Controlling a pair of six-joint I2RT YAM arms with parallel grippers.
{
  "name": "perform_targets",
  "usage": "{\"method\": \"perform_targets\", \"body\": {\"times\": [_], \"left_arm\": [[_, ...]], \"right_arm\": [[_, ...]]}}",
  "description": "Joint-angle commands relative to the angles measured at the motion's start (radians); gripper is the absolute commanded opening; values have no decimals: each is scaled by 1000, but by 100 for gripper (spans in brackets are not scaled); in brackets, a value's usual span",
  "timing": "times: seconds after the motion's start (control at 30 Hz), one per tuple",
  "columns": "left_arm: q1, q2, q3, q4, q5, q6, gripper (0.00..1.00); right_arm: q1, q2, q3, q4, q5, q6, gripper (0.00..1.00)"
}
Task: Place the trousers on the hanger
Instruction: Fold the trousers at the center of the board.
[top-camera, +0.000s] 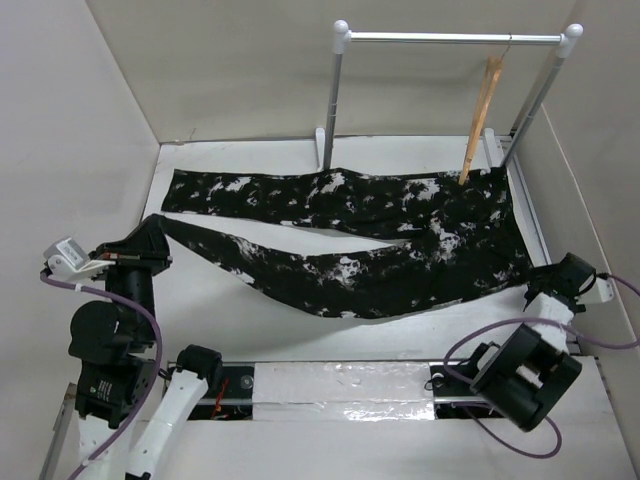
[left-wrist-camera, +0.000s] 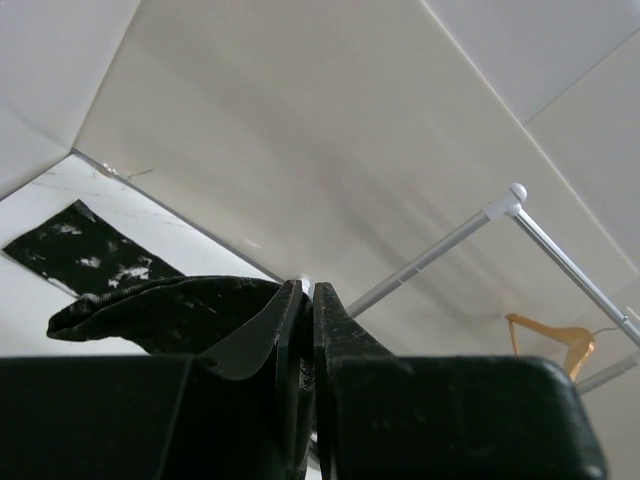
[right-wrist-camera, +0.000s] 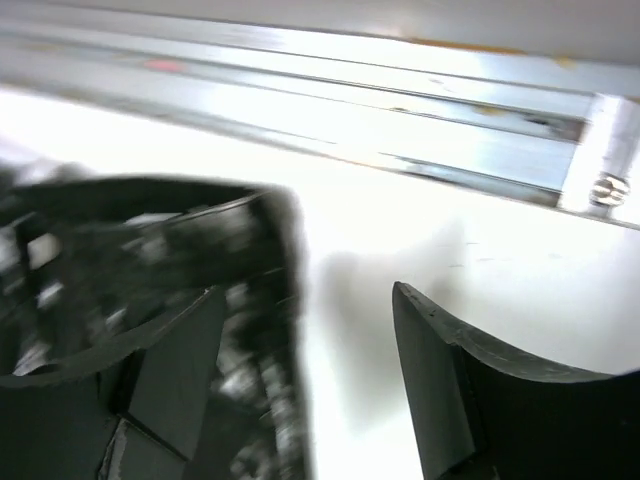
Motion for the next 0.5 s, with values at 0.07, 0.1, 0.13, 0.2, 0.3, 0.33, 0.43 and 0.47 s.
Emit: {"method": "perform_targets", "body": {"times": [0.07,0.1,0.13,0.2,0.3,0.33,0.43,0.47], "left_arm": [[-23,-78,-42,86,29,11,0],[-37,-85,-50,91,20,10,0],[-37,-92,-56,92,16,10,0],[-57,-107,-70,98,3,11,0],[-66,-121,-84,109,-1,16,0],[-66,-119,-87,109,-4,20,0],[-75,-121,-89,111,-27,31,0],[-75,-121,-86,111,-32,37,0]], "right_arm": [[-31,165,105,-12,-65,32,73],[-31,183,127,-17,-68,34,73],[-31,199,135,-3,-81,31,73],[-31,258,152,12,-106,15,73],[-20,356,204,1,-146,-28,71],[-11,377,207,7,-152,-34,63],[0,383,205,15,-132,-15,47],[12,381,201,20,-129,-11,42]]}}
